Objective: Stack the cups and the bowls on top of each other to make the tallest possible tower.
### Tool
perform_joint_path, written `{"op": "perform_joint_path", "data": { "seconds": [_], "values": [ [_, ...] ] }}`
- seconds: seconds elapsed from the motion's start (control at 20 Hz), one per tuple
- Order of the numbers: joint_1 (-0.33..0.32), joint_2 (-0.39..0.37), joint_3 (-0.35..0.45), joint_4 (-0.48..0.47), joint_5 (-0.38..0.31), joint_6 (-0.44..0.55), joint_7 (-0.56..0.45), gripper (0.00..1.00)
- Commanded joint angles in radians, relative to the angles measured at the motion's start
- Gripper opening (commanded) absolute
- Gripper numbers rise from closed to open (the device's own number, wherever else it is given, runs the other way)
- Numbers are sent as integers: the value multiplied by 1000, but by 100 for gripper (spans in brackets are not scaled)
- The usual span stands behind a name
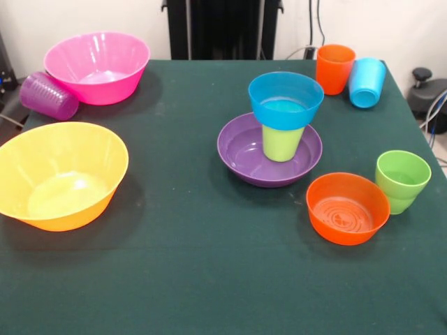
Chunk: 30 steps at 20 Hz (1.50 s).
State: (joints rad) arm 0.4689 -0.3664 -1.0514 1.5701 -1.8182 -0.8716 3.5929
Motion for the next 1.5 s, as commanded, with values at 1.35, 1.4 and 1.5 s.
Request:
{"op": "perform_joint_path", "data": {
  "seconds": [1.35,1.4,1.5],
  "values": [
    [-21,-4,324,290,-2,189,-473,0],
    [-31,-4,337,300,10,204,-487,0],
    [-55,-10,368,315,43,239,-526,0]
  ]
}}
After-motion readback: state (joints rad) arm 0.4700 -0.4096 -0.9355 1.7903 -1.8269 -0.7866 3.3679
